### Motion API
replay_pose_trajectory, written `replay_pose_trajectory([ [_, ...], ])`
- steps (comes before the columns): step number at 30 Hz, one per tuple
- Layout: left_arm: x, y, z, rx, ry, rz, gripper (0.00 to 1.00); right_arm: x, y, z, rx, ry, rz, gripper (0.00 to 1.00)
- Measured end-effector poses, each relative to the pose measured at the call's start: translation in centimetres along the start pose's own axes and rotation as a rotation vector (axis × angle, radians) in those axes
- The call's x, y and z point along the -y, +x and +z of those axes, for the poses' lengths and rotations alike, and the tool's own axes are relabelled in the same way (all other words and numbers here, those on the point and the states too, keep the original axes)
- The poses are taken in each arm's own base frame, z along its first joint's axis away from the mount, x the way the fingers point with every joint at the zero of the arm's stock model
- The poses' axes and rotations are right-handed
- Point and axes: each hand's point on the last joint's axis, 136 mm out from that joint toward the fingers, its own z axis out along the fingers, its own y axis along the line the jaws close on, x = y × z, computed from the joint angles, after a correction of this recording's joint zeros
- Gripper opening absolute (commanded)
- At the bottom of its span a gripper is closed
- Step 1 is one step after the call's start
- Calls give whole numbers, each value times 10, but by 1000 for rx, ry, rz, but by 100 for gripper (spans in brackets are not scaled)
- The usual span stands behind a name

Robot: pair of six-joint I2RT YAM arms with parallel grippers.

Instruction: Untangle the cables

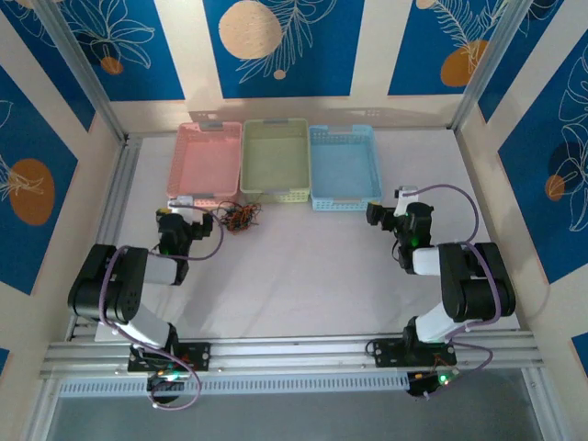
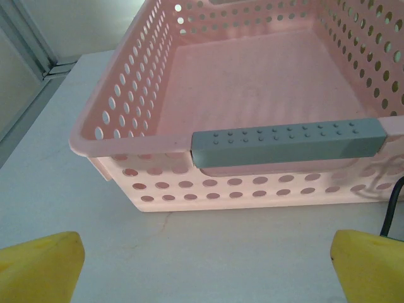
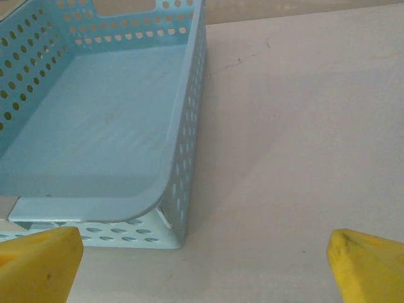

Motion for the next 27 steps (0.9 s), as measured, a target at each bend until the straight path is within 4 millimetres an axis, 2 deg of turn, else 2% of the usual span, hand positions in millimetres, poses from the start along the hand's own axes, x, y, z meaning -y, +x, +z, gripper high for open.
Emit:
replay_pose_trajectory([
  [27,0,0,0,0,0,0,100,-6,1,0,-4,-38,1,99],
])
